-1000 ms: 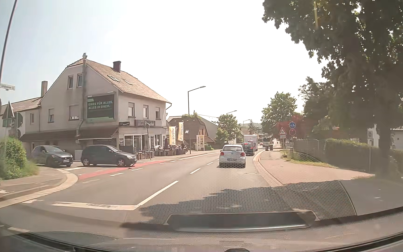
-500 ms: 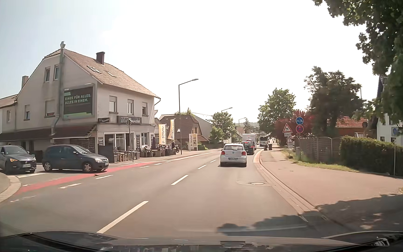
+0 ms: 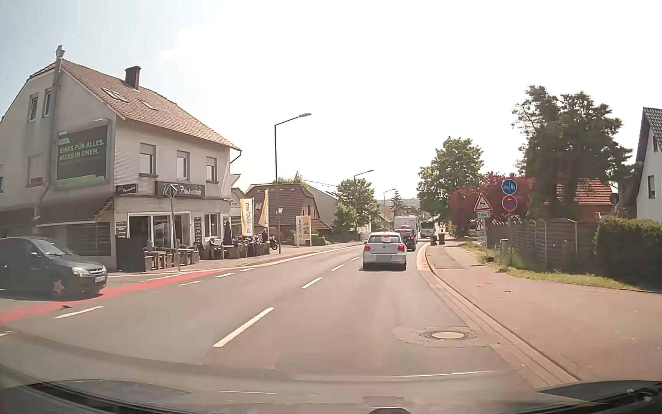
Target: Follow the waypoints while adhering to traffic rules and regulations
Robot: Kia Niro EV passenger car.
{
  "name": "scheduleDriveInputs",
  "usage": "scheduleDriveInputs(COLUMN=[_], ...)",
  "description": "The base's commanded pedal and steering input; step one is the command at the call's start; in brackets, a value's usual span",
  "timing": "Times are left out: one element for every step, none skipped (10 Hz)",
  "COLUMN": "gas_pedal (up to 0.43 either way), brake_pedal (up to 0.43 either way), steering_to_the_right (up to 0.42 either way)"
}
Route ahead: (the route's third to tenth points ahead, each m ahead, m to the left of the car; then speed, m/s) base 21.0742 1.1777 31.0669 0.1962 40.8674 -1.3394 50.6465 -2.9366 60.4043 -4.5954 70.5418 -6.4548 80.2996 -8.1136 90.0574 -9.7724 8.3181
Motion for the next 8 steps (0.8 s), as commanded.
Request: scheduleDriveInputs(gas_pedal=[0.039, 0.039, 0.039, 0.039, 0.039, 0.039, 0.059, 0.059], brake_pedal=[0.0, 0.0, 0.0, 0.0, 0.0, 0.0, 0.0, 0.0], steering_to_the_right=[0.024, 0.025, 0.026, 0.026, 0.026, 0.027, 0.027, 0.027])
